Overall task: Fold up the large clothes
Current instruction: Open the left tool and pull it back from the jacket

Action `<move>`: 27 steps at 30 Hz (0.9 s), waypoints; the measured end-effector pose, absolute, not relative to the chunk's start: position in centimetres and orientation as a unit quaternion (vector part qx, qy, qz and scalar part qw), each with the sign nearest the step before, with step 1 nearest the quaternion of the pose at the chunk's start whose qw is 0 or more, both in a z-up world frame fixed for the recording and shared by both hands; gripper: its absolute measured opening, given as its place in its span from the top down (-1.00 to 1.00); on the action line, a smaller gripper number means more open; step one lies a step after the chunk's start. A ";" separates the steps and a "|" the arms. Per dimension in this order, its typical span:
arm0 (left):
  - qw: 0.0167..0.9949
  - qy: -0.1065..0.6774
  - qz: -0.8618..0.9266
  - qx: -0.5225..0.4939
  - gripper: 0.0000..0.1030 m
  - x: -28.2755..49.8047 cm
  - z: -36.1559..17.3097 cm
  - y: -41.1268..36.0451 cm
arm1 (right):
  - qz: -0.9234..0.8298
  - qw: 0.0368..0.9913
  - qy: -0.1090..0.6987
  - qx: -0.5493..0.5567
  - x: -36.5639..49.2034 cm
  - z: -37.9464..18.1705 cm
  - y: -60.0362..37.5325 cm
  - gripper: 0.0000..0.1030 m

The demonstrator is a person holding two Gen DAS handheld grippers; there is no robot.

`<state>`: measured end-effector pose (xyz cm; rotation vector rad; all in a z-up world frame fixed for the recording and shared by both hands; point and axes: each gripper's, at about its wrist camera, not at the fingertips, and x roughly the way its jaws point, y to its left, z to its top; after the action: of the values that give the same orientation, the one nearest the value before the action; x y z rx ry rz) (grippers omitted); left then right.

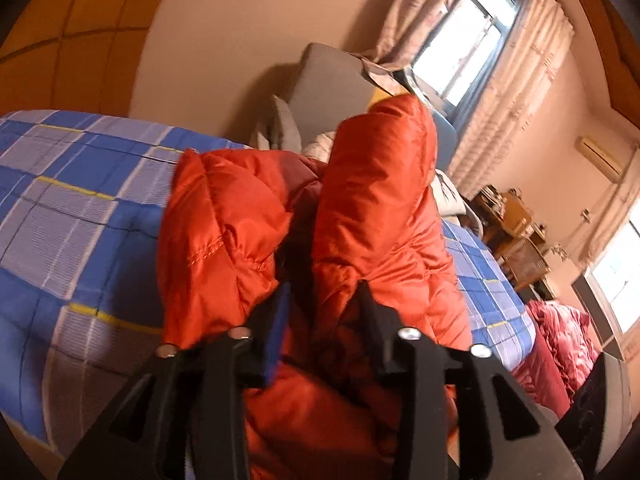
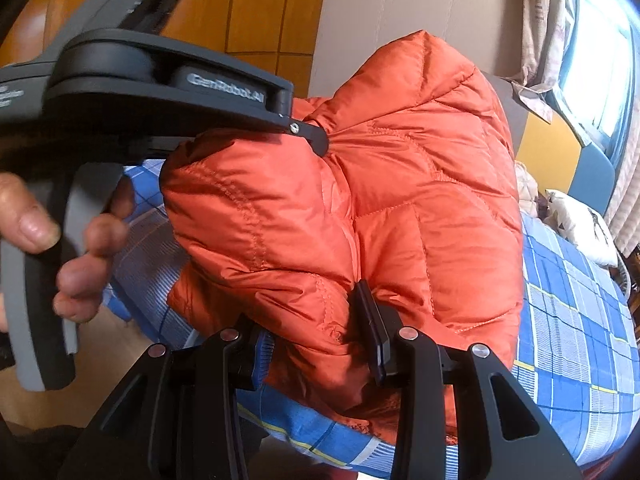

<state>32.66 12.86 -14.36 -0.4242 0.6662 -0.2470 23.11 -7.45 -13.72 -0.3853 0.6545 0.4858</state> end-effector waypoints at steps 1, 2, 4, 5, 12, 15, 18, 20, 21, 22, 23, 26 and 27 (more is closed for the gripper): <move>0.917 0.321 -0.113 -0.208 0.09 32.2 -14.3 13.0 | 0.237 0.899 0.315 -0.190 23.2 -13.7 -7.6 0.29; 0.918 0.319 -0.107 -0.209 -0.04 31.7 -14.3 13.0 | 0.238 0.899 0.316 -0.189 23.4 -13.7 -7.7 0.29; 0.918 0.311 -0.105 -0.222 -0.17 30.4 -14.1 13.6 | 0.242 0.897 0.314 -0.193 23.6 -13.6 -7.9 0.29; 0.918 0.308 -0.103 -0.226 -0.25 29.9 -14.1 13.9 | 0.243 0.897 0.313 -0.197 23.7 -13.6 -8.0 0.29; 0.934 0.281 -0.087 -0.205 -0.53 25.4 -13.0 14.9 | 0.237 0.886 0.340 -0.207 24.8 -13.3 -7.5 0.27; 0.935 0.277 -0.062 -0.213 -0.51 24.8 -13.2 15.6 | 0.232 0.891 0.344 -0.183 25.3 -13.2 -7.9 0.27; 0.943 0.263 -0.034 -0.202 -0.51 23.9 -13.0 15.3 | 0.230 0.896 0.340 -0.168 23.9 -13.2 -7.9 0.27; 0.947 0.256 -0.014 -0.193 -0.52 23.2 -12.8 15.0 | 0.232 0.897 0.339 -0.162 23.9 -13.3 -8.2 0.27; 0.947 0.256 -0.003 -0.191 -0.52 22.9 -12.9 14.9 | 0.233 0.898 0.338 -0.157 23.6 -13.4 -8.0 0.27; 0.948 0.259 0.008 -0.186 -0.52 22.6 -13.0 14.7 | 0.233 0.899 0.337 -0.156 23.6 -13.4 -8.0 0.27; 0.948 0.261 0.011 -0.180 -0.52 22.5 -13.3 14.6 | 0.235 0.899 0.334 -0.156 23.6 -13.4 -8.0 0.27; 0.945 0.266 -0.001 -0.191 -0.50 22.0 -13.0 14.2 | 0.242 0.901 0.326 -0.156 23.6 -13.7 -8.2 0.27; 0.944 0.265 -0.004 -0.197 -0.50 21.8 -12.8 14.1 | 0.244 0.901 0.323 -0.156 23.5 -13.8 -8.4 0.26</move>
<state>21.82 14.15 -12.83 -0.4019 0.5401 -0.0081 23.51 -8.42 -13.82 -0.3236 0.6682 0.5046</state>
